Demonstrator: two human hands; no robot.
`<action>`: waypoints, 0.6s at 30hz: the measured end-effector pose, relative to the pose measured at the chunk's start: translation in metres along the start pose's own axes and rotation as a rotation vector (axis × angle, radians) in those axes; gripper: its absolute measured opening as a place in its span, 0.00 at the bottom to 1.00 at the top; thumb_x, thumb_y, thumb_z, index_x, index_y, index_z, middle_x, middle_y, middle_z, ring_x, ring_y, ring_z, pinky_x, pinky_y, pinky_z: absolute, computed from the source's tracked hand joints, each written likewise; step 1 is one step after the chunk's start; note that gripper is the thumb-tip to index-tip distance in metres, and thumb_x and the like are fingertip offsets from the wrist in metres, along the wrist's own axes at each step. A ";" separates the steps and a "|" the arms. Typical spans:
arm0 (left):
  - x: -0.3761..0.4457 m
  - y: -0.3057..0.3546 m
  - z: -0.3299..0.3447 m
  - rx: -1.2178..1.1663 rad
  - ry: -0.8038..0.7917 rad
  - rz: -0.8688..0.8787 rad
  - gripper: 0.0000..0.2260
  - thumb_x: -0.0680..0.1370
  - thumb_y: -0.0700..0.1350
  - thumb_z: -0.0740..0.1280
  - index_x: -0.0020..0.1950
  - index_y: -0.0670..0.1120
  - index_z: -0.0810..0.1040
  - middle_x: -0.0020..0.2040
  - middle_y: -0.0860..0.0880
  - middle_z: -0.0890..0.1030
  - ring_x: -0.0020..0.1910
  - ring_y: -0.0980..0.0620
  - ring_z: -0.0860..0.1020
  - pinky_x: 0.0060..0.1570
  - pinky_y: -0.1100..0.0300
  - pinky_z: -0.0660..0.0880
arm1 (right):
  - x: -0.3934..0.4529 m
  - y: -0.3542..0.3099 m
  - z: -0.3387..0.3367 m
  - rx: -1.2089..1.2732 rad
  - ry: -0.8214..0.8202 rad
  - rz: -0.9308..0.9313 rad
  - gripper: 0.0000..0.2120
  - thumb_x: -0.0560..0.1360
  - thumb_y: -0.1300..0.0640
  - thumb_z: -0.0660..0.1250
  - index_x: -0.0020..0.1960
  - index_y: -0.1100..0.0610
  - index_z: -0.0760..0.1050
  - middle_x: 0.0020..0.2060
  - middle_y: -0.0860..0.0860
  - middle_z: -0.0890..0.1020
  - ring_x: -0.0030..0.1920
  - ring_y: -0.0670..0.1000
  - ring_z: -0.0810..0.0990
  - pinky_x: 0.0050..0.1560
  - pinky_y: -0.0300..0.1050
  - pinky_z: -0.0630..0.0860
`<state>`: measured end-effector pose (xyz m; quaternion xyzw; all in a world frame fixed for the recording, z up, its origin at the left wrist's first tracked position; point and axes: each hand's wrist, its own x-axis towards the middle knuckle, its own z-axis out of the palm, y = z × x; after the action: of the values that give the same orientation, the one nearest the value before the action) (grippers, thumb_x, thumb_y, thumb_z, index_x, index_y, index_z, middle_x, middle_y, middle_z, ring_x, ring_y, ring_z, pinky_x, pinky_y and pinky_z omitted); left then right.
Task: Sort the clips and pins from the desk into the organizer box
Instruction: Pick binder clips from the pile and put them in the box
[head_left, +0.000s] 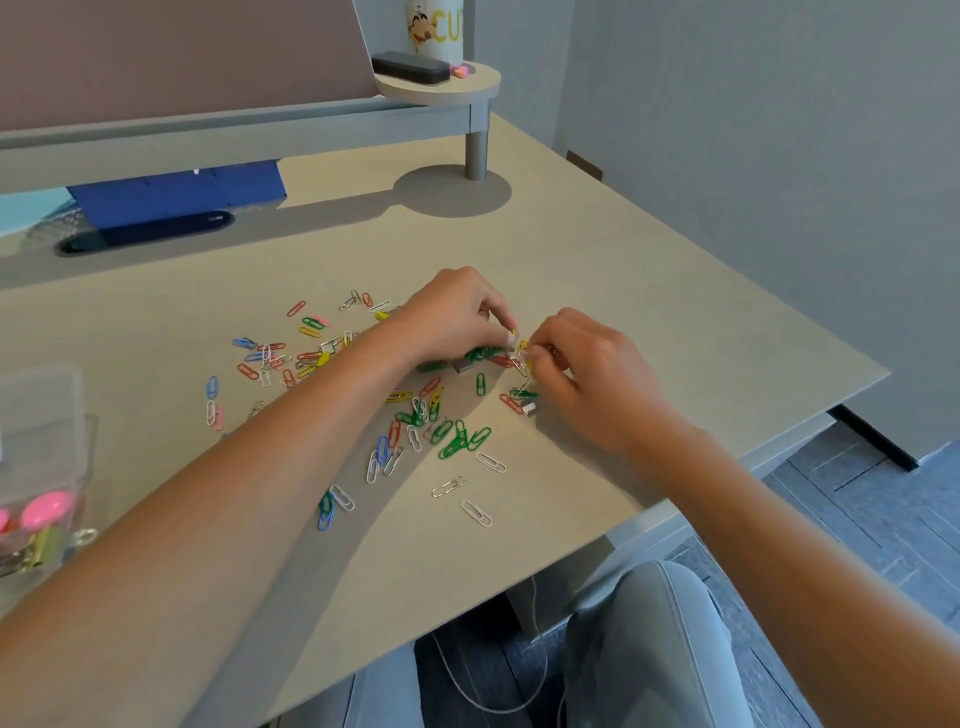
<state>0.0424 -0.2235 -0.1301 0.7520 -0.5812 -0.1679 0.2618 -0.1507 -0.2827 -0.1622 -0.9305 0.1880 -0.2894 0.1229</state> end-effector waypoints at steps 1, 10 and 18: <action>0.001 0.000 0.000 0.014 0.001 0.010 0.05 0.71 0.49 0.76 0.46 0.53 0.87 0.28 0.53 0.77 0.27 0.55 0.72 0.32 0.61 0.68 | -0.001 -0.001 -0.004 0.068 0.043 0.075 0.10 0.79 0.55 0.59 0.44 0.56 0.76 0.38 0.49 0.77 0.38 0.51 0.75 0.40 0.50 0.73; -0.010 -0.002 -0.007 -0.501 0.223 -0.104 0.04 0.74 0.45 0.74 0.46 0.47 0.86 0.36 0.53 0.78 0.28 0.60 0.69 0.28 0.66 0.65 | 0.027 -0.007 -0.020 1.583 0.075 1.027 0.14 0.77 0.55 0.54 0.35 0.58 0.70 0.30 0.50 0.63 0.28 0.48 0.59 0.23 0.38 0.54; -0.038 -0.012 -0.028 -1.399 0.208 -0.491 0.05 0.76 0.42 0.57 0.42 0.44 0.71 0.33 0.47 0.74 0.26 0.53 0.61 0.22 0.65 0.56 | 0.063 -0.025 -0.002 1.500 -0.041 1.075 0.12 0.83 0.55 0.60 0.50 0.61 0.78 0.32 0.49 0.72 0.25 0.44 0.66 0.21 0.35 0.62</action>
<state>0.0571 -0.1792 -0.1161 0.5300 -0.1264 -0.4800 0.6875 -0.0971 -0.2867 -0.1217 -0.3997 0.3559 -0.2229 0.8148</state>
